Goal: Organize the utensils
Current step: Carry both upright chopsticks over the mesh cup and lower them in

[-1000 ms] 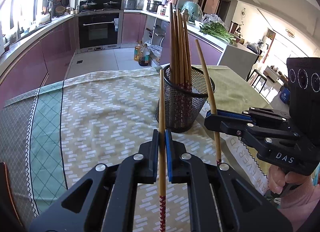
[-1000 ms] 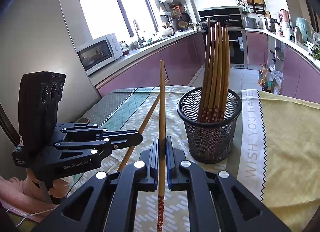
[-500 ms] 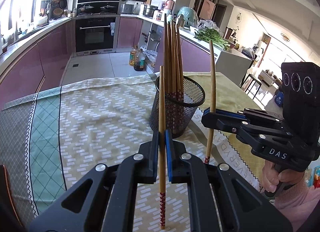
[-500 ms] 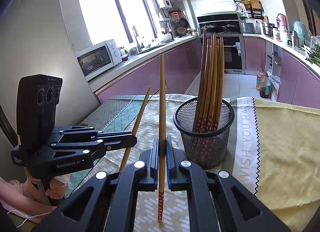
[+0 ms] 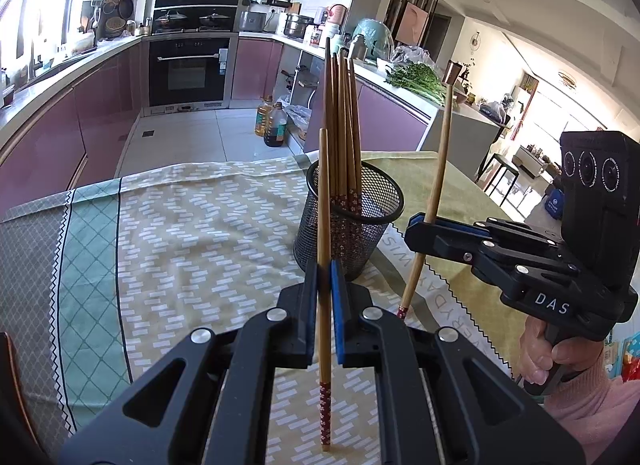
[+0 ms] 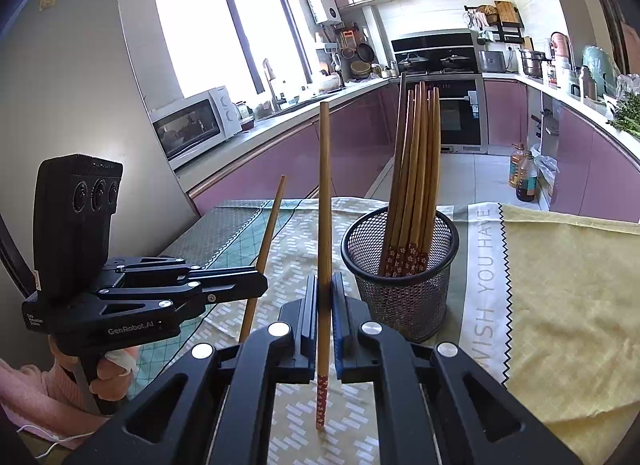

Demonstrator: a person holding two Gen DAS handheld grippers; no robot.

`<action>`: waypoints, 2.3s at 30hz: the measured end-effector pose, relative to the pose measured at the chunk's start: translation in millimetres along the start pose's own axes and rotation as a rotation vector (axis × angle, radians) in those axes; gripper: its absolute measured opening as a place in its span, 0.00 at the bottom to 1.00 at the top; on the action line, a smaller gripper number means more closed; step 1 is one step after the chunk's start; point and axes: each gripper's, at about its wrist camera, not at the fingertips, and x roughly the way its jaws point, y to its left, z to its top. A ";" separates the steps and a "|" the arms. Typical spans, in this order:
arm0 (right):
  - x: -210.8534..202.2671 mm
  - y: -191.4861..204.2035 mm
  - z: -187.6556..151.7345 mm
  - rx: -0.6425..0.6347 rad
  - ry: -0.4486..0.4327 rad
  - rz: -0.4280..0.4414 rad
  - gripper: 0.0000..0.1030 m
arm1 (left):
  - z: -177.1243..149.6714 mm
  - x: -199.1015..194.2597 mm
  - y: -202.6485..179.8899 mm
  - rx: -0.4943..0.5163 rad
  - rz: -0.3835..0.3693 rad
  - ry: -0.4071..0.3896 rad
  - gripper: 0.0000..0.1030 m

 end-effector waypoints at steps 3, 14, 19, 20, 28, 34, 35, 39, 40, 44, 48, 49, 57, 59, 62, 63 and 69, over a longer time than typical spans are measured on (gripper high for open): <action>-1.6 0.3 1.0 0.000 -0.007 -0.001 0.05 | 1.4 -4.0 -1.7 0.004 -0.002 -0.009 0.07; -7.0 0.1 4.1 -0.007 -0.032 -0.007 0.05 | 5.0 -10.7 -3.7 0.009 -0.023 -0.023 0.07; -9.1 -0.5 6.5 -0.007 -0.041 -0.012 0.05 | 6.8 -12.7 -4.0 0.013 -0.023 -0.029 0.07; -9.8 -0.6 6.6 -0.006 -0.043 -0.012 0.05 | 7.1 -11.9 -3.7 0.013 -0.023 -0.031 0.07; -12.7 -1.0 11.1 -0.014 -0.057 -0.020 0.05 | 10.5 -16.8 -7.0 0.020 -0.025 -0.047 0.07; -13.1 -1.5 14.1 -0.019 -0.064 -0.026 0.05 | 13.1 -20.6 -7.8 0.021 -0.030 -0.057 0.07; -13.1 -1.3 14.4 -0.020 -0.065 -0.027 0.05 | 13.8 -20.8 -7.4 0.021 -0.032 -0.058 0.07; -12.7 -0.4 17.0 -0.025 -0.070 -0.030 0.06 | 15.5 -23.8 -8.2 0.026 -0.036 -0.067 0.07; -12.7 -0.2 17.6 -0.026 -0.072 -0.030 0.06 | 16.0 -24.6 -8.3 0.026 -0.037 -0.068 0.07; -13.4 0.7 20.1 -0.030 -0.080 -0.030 0.05 | 18.2 -26.1 -8.8 0.030 -0.038 -0.074 0.07; -12.5 1.0 21.8 -0.033 -0.084 -0.031 0.06 | 20.3 -27.9 -9.6 0.031 -0.039 -0.078 0.07; -12.6 1.1 22.1 -0.034 -0.086 -0.032 0.05 | 20.7 -27.5 -9.9 0.031 -0.039 -0.079 0.07; -14.4 2.8 25.8 -0.042 -0.097 -0.035 0.05 | 25.2 -27.8 -12.4 0.047 -0.035 -0.088 0.07; -14.4 2.9 26.7 -0.043 -0.100 -0.035 0.06 | 26.7 -27.9 -13.2 0.051 -0.034 -0.090 0.07; -15.0 3.3 28.5 -0.045 -0.104 -0.038 0.05 | 29.1 -27.7 -13.2 0.053 -0.034 -0.096 0.07; -14.6 3.3 29.0 -0.045 -0.105 -0.038 0.05 | 29.7 -27.9 -13.4 0.054 -0.034 -0.098 0.07; -16.1 3.9 32.1 -0.051 -0.114 -0.042 0.05 | 34.9 -29.6 -14.9 0.061 -0.034 -0.112 0.07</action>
